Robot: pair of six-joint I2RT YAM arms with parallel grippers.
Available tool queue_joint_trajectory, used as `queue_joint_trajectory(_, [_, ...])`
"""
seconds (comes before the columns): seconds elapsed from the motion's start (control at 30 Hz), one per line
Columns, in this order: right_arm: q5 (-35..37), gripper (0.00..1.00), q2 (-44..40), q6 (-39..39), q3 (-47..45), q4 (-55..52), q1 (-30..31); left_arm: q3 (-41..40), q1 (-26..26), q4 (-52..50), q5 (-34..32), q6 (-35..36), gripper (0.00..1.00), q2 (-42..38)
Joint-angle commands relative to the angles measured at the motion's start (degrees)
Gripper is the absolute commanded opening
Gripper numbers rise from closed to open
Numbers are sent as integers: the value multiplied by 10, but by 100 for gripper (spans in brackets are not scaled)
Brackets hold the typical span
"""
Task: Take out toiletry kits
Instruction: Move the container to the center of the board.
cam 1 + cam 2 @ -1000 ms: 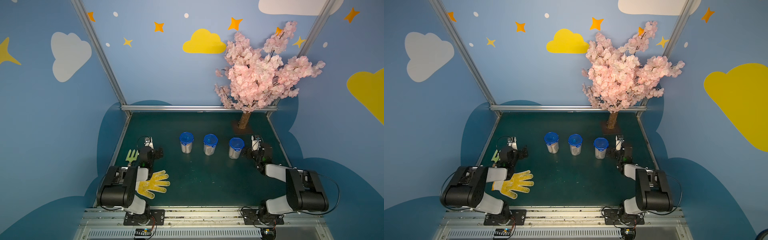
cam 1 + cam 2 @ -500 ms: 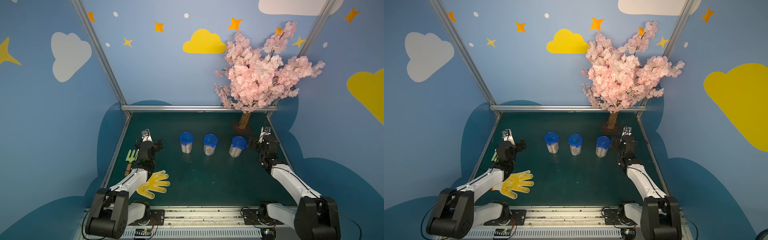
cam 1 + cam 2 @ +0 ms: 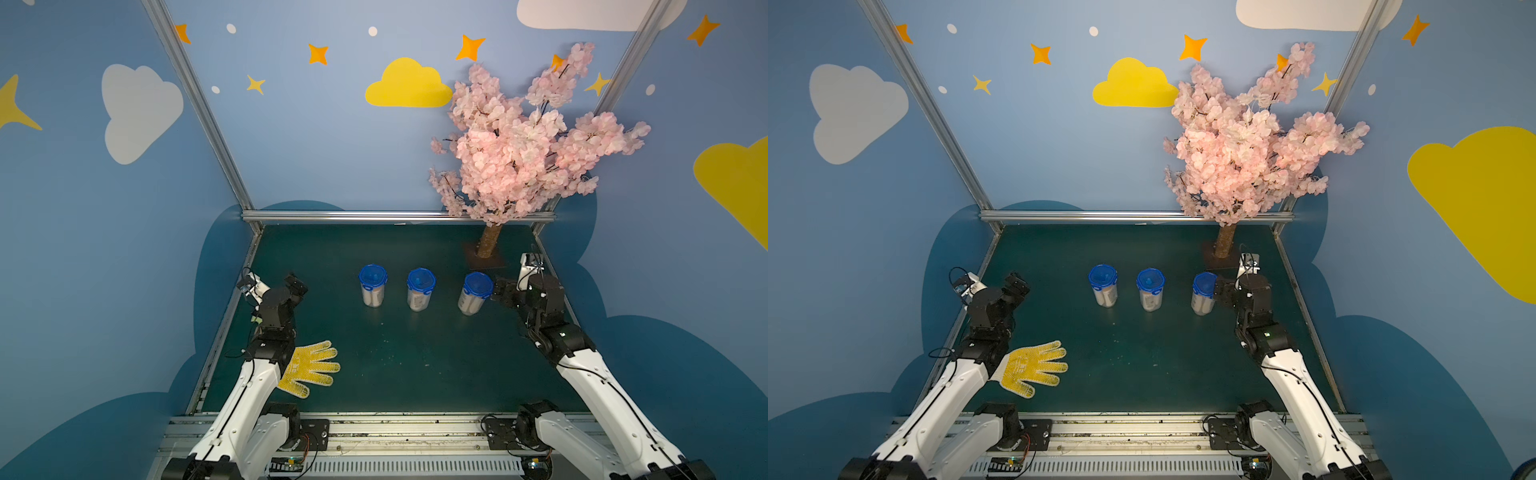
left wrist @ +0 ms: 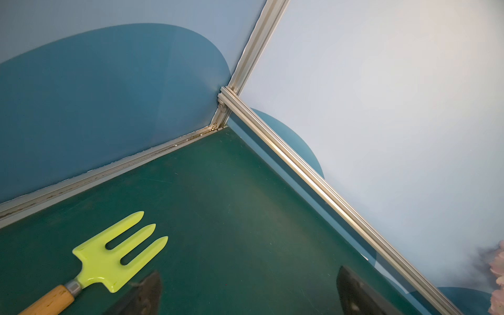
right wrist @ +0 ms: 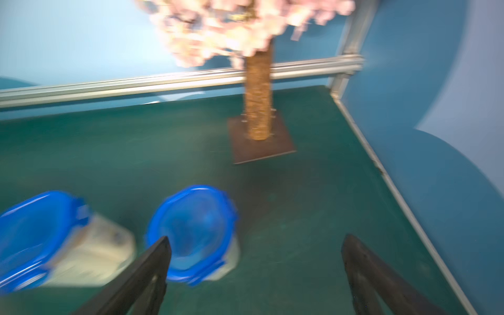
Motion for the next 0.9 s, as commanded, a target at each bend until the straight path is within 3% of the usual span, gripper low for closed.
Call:
queue_joint_trajectory(0.0, [-33,93,35,-5,38,-30,45,23,-7,-35,68,31,100,-5])
queue_joint_trajectory(0.1, [-55,89,101,10,82,-28,87,87,-32,-123,56,49,95,36])
queue_joint_trajectory(0.17, [-78,85,156,7,123,-33,118,124,-40,-144,108,85,83,75])
queue_joint_trajectory(0.3, [-134,70,267,1,215,-62,173,196,-53,-191,187,98,71,164])
queue_joint_trajectory(0.47, [-184,57,368,13,277,-41,230,258,-55,-240,225,83,59,248])
queue_joint_trajectory(0.67, [-87,76,464,0,384,-133,273,295,-61,-279,228,75,68,289])
queue_joint_trajectory(0.7, [-70,96,473,5,399,-152,273,293,-62,-276,230,74,78,289])
queue_joint_trajectory(0.73, [-50,98,482,13,410,-168,274,289,-62,-271,233,75,99,289])
queue_joint_trajectory(0.87, [17,99,513,33,455,-234,276,274,-63,-254,246,77,100,291])
